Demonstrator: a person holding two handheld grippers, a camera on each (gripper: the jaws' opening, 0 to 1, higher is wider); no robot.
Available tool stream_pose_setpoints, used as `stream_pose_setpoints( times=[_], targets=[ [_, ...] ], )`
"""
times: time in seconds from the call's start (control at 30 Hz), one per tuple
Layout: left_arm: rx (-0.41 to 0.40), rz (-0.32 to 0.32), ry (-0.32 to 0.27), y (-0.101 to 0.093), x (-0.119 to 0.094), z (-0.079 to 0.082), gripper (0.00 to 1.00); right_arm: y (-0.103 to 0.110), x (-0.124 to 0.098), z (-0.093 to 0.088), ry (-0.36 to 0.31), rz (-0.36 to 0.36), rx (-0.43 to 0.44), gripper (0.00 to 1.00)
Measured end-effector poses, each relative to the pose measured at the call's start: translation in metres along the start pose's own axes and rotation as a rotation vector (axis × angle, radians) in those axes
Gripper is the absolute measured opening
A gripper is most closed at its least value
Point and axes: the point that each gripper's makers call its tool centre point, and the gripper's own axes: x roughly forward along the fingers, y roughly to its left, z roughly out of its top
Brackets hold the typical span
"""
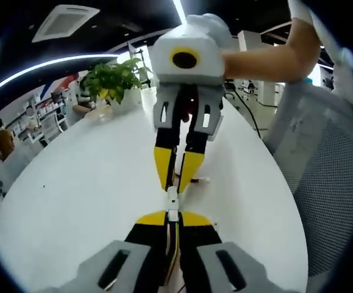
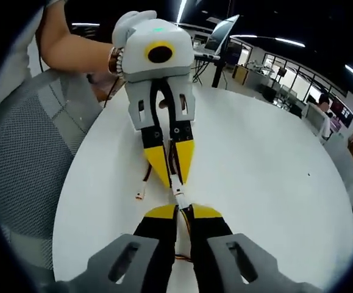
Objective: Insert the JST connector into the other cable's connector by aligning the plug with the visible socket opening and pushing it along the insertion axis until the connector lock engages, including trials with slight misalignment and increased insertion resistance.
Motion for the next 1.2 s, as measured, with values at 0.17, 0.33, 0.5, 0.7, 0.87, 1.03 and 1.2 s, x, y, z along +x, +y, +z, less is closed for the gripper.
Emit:
stream_pose_setpoints(
  times=[0.17,0.33,0.5,0.7,0.87,1.03,1.2],
  targets=[
    [0.002,0.006,-0.001,0.002,-0.001,0.001,0.00,-0.001,0.001,0.001,0.004,-0.008,0.003,0.04],
    [-0.006,0.012,-0.005,0.003,0.000,0.001,0.00,-0.001,0.003,0.003,0.000,-0.012,-0.002,0.04],
    [-0.016,0.007,0.004,0.001,0.000,-0.001,0.00,0.001,0.003,0.005,-0.010,-0.007,0.011,0.04],
    [-0.023,0.018,0.012,0.004,0.001,-0.003,0.00,0.001,0.004,0.006,-0.018,-0.004,0.015,0.04],
    [-0.049,0.001,0.013,0.001,0.002,-0.005,0.00,0.004,0.006,0.005,-0.013,0.011,0.011,0.03],
    [-0.061,-0.004,0.019,-0.001,0.003,-0.011,0.00,0.007,0.012,-0.002,0.007,0.025,0.002,0.04],
    [-0.058,0.027,-0.002,0.010,0.003,-0.005,0.00,-0.005,0.008,0.000,-0.037,-0.011,0.002,0.04]
  ],
)
